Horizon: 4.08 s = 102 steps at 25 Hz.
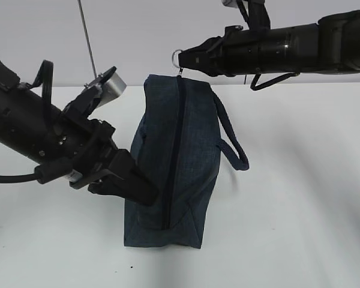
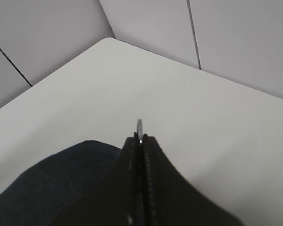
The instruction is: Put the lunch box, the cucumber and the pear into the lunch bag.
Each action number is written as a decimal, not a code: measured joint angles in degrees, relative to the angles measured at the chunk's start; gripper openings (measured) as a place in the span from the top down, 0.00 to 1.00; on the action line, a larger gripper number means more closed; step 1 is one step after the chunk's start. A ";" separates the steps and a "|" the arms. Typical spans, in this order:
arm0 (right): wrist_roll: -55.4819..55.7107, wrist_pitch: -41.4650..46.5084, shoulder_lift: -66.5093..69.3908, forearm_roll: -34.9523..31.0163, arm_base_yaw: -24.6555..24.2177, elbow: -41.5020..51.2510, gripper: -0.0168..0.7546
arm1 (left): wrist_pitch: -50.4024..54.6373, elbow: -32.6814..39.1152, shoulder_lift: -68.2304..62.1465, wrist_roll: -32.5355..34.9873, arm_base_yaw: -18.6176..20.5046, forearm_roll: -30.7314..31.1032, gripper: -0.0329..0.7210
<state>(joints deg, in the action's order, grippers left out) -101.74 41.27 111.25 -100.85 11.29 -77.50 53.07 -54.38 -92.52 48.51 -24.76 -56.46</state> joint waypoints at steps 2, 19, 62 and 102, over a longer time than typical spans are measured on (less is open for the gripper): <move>0.14 0.00 0.36 0.00 -0.38 0.00 0.97 | 0.21 0.00 0.00 0.00 0.00 0.00 0.97; 1.66 2.19 0.73 0.93 -1.70 -0.26 0.97 | 1.70 0.00 0.00 -2.75 0.00 -0.61 0.82; 1.83 2.94 0.80 2.64 -1.70 -0.36 0.97 | -9.58 -18.80 -8.32 -3.05 10.12 -15.77 0.51; -0.25 -3.07 0.94 3.58 -1.78 -0.36 0.97 | 0.41 -23.21 -11.25 0.04 7.93 -10.79 0.95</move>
<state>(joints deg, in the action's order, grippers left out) -101.99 38.20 112.19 -97.27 9.51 -77.86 53.48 -77.59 -103.77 48.54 -16.83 -67.25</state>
